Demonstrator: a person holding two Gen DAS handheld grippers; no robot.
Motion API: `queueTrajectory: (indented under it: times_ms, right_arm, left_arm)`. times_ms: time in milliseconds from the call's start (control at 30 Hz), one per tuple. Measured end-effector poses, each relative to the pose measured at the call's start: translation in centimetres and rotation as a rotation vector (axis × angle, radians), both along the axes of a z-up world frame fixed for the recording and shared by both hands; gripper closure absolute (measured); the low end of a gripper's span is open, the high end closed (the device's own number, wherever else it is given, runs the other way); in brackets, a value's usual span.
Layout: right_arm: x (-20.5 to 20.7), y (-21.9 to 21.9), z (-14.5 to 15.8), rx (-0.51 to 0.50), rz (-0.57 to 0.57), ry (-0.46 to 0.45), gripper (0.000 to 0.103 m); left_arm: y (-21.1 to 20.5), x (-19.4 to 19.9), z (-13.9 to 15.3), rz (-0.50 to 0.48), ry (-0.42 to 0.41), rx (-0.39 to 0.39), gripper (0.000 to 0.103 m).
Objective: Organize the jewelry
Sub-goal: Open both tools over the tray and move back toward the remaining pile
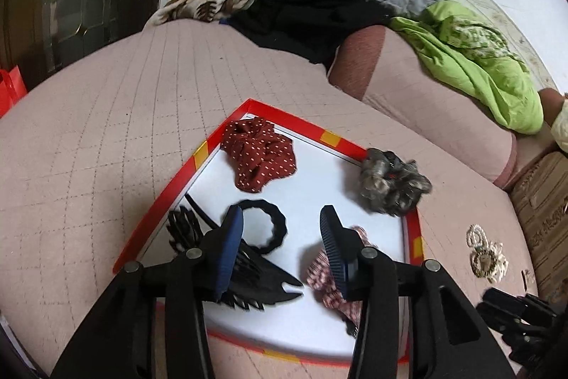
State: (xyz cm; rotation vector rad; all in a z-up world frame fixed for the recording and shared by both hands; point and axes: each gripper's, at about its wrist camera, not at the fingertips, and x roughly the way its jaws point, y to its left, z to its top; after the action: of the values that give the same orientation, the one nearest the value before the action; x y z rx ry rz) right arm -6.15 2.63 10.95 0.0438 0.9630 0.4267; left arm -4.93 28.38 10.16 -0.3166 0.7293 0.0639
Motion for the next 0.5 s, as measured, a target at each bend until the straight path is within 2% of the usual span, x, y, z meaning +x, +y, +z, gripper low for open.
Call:
queueTrajectory:
  times_ms: [200,367,500]
  right_arm:
    - [-3.5,-10.0,-2.0,-0.030,-0.157,0.043,0.061]
    - [-5.1,-18.1,-3.4,-0.034,-0.300,0.067,0.061]
    - [-5.2,-22.4,-3.8,-0.003,-0.368,0.068,0.061]
  left_arm:
    - [-3.5,-2.7,1.0,-0.036,-0.021,0.085,0.059]
    - [-8.4,-5.2,2.1,-0.145,-0.009,0.068,0.059]
    - [-13.3,-5.6,2.6,-0.257,0.018,0.056,0.055]
